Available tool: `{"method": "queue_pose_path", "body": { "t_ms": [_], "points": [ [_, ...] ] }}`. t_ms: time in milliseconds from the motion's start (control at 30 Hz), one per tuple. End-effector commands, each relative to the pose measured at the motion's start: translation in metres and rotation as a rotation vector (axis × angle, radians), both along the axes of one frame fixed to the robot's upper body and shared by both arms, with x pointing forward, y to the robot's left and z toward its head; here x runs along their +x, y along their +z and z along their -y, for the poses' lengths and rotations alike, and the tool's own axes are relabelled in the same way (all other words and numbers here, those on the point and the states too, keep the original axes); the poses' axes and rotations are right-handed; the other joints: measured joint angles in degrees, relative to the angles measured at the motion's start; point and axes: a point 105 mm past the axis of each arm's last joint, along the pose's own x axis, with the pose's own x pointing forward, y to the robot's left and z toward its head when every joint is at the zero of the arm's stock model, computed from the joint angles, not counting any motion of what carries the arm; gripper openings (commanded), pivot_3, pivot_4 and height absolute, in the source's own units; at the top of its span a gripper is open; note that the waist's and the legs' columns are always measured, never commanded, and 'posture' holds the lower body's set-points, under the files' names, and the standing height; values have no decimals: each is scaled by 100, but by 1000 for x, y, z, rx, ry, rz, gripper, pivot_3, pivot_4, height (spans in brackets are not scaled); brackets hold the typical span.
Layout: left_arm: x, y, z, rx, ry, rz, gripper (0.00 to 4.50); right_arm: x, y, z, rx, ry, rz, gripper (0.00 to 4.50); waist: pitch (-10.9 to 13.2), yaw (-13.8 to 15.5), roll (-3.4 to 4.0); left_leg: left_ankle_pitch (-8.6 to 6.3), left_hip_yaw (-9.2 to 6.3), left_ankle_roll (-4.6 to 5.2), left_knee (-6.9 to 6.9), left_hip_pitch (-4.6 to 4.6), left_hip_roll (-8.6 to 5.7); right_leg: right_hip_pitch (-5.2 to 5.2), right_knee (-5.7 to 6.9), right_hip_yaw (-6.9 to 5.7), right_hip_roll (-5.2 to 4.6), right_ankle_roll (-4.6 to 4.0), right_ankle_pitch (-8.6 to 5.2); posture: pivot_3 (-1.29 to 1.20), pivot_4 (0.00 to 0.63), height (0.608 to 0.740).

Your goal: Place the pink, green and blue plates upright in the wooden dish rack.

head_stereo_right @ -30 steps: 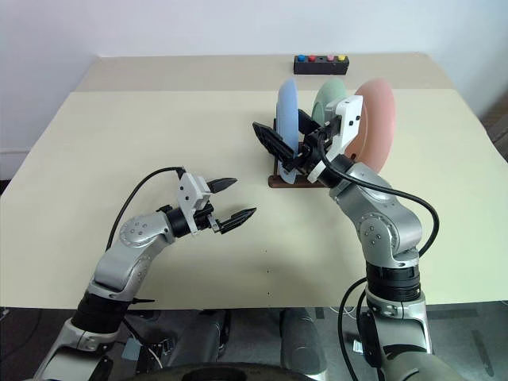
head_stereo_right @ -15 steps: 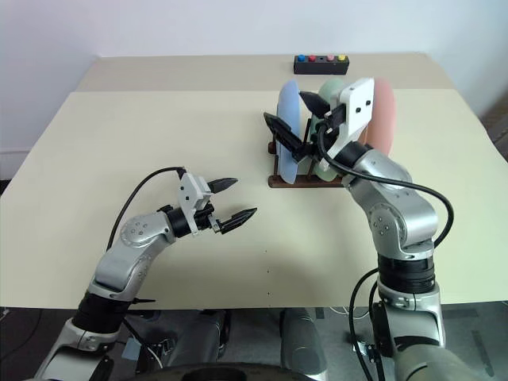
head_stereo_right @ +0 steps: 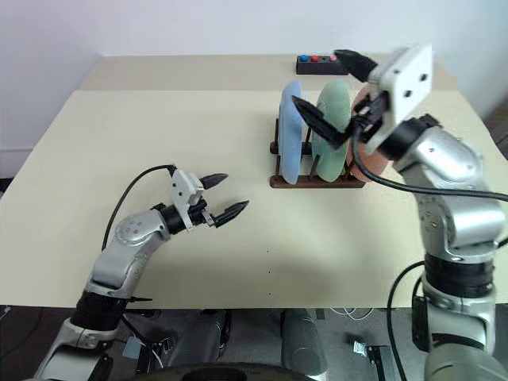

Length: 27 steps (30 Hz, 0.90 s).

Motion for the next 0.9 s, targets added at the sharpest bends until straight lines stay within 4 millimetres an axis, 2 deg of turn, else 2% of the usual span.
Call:
{"method": "queue_pose_path", "body": {
  "t_ms": [33,167,267,333,533,667,900],
  "points": [
    [9,10,-35,31,100,64,4500,-26,-12,33,-90,-36,-34,4464,-1,26,-1,0,-1,0,0,-1,0,2,-3,-1,0,0,0,0,150,740],
    [14,4,-55,64,161,63,4500,-37,-44,91,-87,-190,-166,4464,-1,4,4,-4,5,7,4,2,-1,10,-6,0,-3,2,-1,0,150,740],
    [16,1,-59,64,177,58,4500,-44,-57,122,-43,-277,-211,4464,-2,-8,5,-4,10,7,9,10,0,16,-7,3,-2,2,-1,0,150,740],
    [14,-5,-62,75,175,41,4500,-50,-77,139,-21,-330,-280,4464,-3,-2,6,-4,10,7,8,15,0,21,-6,3,-1,2,-2,0,150,740],
    [12,-17,-60,84,165,14,4500,-53,-120,151,2,-371,-393,4464,-5,-26,10,-4,11,7,8,21,1,28,-7,4,0,4,-4,0,150,740],
    [9,-19,-58,79,165,5,4500,-50,-148,147,0,-360,-461,4464,-5,-15,10,-4,10,7,8,21,1,30,-8,4,-1,5,-5,0,150,740],
    [5,-23,-52,67,171,-4,4500,-42,-167,136,27,-322,-493,4464,-6,-10,11,-4,9,6,7,21,1,30,-8,4,-1,6,-5,0,150,740]
  ]
}}
